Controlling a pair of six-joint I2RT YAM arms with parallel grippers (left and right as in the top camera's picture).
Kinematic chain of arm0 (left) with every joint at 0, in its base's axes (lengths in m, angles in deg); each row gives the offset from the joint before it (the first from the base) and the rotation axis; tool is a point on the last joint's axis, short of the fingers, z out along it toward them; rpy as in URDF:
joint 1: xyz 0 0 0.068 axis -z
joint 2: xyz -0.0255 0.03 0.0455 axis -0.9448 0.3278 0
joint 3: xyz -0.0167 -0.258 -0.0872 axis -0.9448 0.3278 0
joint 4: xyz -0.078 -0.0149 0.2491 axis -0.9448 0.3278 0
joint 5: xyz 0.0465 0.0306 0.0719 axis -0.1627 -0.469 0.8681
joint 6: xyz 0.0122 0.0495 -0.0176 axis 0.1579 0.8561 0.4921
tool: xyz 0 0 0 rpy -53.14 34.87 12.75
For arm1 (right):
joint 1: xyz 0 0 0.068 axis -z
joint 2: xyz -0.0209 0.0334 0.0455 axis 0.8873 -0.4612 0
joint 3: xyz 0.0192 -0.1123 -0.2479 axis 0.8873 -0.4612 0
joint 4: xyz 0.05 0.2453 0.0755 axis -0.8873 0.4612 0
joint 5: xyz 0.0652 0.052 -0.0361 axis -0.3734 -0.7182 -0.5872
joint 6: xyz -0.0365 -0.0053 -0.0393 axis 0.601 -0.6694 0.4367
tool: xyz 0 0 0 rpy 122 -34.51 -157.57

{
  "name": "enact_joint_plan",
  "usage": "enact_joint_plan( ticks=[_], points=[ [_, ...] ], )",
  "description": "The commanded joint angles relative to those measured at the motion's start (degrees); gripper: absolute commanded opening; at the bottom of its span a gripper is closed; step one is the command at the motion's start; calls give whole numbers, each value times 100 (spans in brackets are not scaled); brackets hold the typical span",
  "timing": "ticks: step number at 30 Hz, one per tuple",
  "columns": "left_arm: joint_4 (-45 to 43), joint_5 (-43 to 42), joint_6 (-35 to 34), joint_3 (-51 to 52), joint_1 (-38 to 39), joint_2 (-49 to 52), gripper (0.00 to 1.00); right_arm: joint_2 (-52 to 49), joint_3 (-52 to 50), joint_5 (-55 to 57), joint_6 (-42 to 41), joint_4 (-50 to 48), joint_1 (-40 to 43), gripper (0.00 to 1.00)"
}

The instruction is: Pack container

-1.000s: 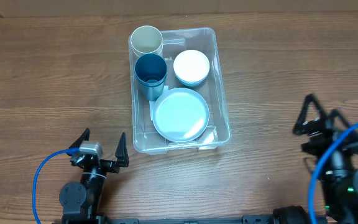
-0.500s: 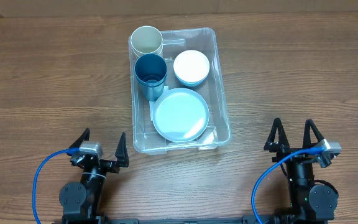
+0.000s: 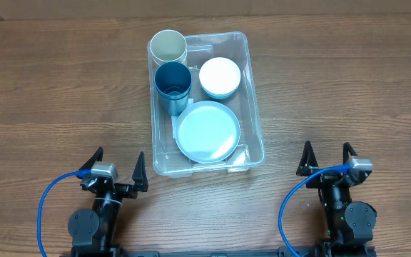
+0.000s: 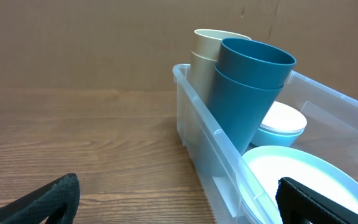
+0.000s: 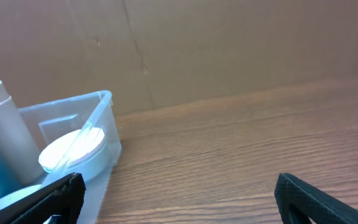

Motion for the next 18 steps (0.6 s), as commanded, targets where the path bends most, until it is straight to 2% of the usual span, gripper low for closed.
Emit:
enact_joint_plan(
  ticks=[1,4,18],
  points=[
    [11,13,87,20,-46,-52,100,52,-61,-28,479,-31,35,100],
    [11,13,87,20,-46,-52,100,52,-61,-26,717,-31,37,100],
    [9,13,87,20,-46,-52,100,52,-61,-26,715,-33,184,100]
  ],
)
